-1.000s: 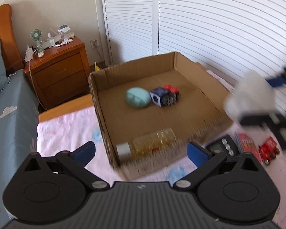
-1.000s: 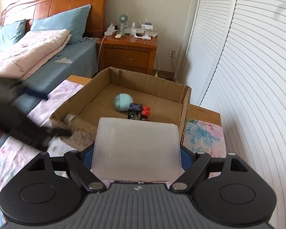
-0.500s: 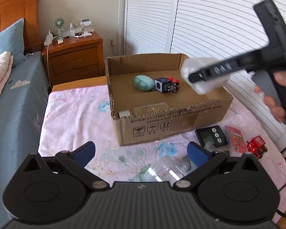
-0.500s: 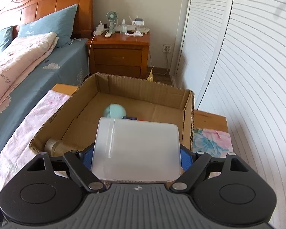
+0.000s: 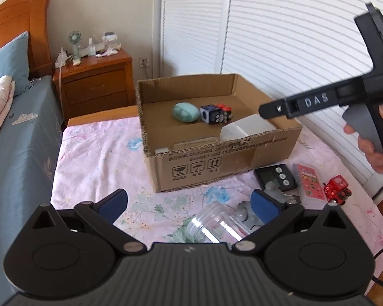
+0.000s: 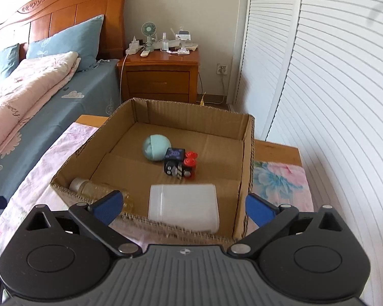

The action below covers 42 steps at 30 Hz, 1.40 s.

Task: Organize rigid objects
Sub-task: 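Move left tool to empty clear jar while right tool approaches red train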

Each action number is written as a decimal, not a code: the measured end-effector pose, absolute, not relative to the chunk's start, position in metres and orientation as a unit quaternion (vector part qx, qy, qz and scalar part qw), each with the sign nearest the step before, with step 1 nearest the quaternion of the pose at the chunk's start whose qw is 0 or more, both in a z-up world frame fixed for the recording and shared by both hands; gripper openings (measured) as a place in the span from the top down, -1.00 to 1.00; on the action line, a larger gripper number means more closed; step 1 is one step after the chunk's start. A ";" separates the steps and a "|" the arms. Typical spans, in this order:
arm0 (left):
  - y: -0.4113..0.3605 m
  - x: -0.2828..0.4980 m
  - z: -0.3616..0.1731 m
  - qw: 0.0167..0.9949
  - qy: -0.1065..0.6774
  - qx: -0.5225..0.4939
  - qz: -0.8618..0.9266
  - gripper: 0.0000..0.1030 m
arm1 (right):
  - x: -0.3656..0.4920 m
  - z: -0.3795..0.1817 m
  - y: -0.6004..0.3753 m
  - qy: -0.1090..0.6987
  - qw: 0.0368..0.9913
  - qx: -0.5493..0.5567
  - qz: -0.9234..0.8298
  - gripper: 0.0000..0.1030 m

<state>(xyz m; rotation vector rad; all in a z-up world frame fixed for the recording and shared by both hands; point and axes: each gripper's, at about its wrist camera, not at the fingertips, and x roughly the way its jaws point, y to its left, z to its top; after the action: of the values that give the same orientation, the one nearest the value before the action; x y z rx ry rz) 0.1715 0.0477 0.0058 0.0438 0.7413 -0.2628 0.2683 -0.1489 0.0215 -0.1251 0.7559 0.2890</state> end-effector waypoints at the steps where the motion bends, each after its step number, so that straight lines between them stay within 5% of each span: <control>1: 0.047 0.170 0.006 0.924 0.357 0.022 -0.131 -0.98 | 0.264 0.021 -0.152 0.367 0.918 -0.058 0.140 -1.00; 24: 0.033 0.137 -0.022 0.890 0.396 0.093 -0.207 -0.98 | 0.143 -0.068 -0.212 0.423 0.905 -0.051 -0.002 -1.00; 42: 0.027 0.140 -0.073 0.854 0.451 0.148 -0.213 -0.99 | 0.138 -0.090 -0.241 0.440 0.898 -0.013 -0.004 -1.00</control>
<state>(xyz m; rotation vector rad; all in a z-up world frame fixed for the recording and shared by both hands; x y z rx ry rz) 0.1402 0.0273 -0.0731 0.3119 0.9493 -0.4487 0.1381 -0.2407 -0.0899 -0.0262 0.9106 -0.0073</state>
